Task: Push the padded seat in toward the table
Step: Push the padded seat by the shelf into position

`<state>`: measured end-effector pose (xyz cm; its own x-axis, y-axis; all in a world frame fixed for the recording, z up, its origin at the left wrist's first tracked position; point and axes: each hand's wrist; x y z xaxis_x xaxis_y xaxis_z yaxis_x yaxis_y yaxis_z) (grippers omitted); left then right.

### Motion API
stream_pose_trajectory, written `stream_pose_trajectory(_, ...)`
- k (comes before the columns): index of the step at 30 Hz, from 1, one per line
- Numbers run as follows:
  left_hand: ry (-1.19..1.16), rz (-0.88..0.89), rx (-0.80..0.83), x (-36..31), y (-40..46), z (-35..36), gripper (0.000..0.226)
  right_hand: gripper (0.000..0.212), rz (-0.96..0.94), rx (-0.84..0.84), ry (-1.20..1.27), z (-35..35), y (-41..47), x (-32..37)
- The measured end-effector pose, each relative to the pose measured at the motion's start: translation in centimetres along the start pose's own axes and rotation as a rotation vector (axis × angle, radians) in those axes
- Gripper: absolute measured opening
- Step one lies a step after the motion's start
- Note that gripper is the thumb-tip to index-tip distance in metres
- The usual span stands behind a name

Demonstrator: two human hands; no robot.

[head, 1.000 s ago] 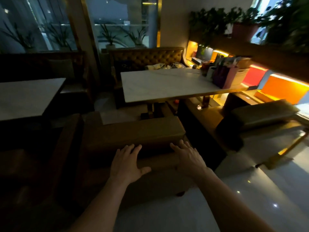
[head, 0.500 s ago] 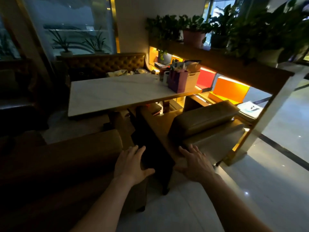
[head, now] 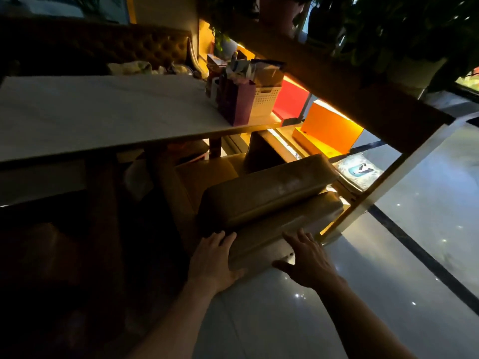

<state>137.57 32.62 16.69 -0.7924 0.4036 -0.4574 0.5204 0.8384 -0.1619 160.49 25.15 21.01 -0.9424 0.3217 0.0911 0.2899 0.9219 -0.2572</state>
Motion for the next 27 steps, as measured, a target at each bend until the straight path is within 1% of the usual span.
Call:
stream_pose_trajectory(3,0.002,-0.014,-0.005,-2.8,4.6,1.2,0.097,0.093,0.003,0.017,0.021,-0.4,4.1,-3.9)
stream_pose_trajectory(7,-0.024,-0.056,-0.048,-6.0,9.8,4.7,0.093,0.094,-0.022,0.117,0.02,0.8,10.4,-8.8)
stream_pose_trajectory(10,0.012,-0.137,-0.104,-7.5,13.1,7.9,0.093,0.096,-0.091,0.156,0.0,2.2,15.8,-12.6)
stream_pose_trajectory(12,0.071,-0.212,-0.171,-8.3,14.4,10.2,0.091,0.099,-0.149,0.168,-0.02,3.0,19.6,-15.0)
stream_pose_trajectory(14,0.156,-0.274,-0.228,-9.1,15.1,12.6,0.094,0.103,-0.199,0.182,-0.032,4.1,22.9,-16.7)
stream_pose_trajectory(16,0.175,-0.33,-0.233,-9.7,15.4,15.3,0.104,0.107,-0.243,0.188,-0.049,5.4,25.4,-18.2)
stream_pose_trajectory(18,0.169,-0.379,-0.182,-10.4,15.8,17.7,0.112,0.111,-0.289,0.19,-0.054,6.9,27.2,-19.6)
stream_pose_trajectory(20,0.168,-0.406,-0.153,-10.9,16.4,19.3,0.114,0.115,-0.331,0.185,-0.044,8.3,28.3,-20.6)
stream_pose_trajectory(24,0.205,-0.464,-0.151,-11.0,18.2,20.4,0.111,0.12,-0.391,0.146,-0.029,10.1,28.7,-21.0)
stream_pose_trajectory(27,0.228,-0.476,-0.175,-10.3,19.6,20.2,0.111,0.121,-0.405,0.113,-0.031,10.8,28.7,-21.4)
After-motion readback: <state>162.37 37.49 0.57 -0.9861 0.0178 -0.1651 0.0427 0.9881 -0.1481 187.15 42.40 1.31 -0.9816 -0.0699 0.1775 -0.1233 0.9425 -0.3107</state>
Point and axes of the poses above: each hand's wrist, its own y-axis towards the middle knuckle, its own z-axis out of the palm, x = y × z, and after that the axes turned 2 degrees about z, right-handed
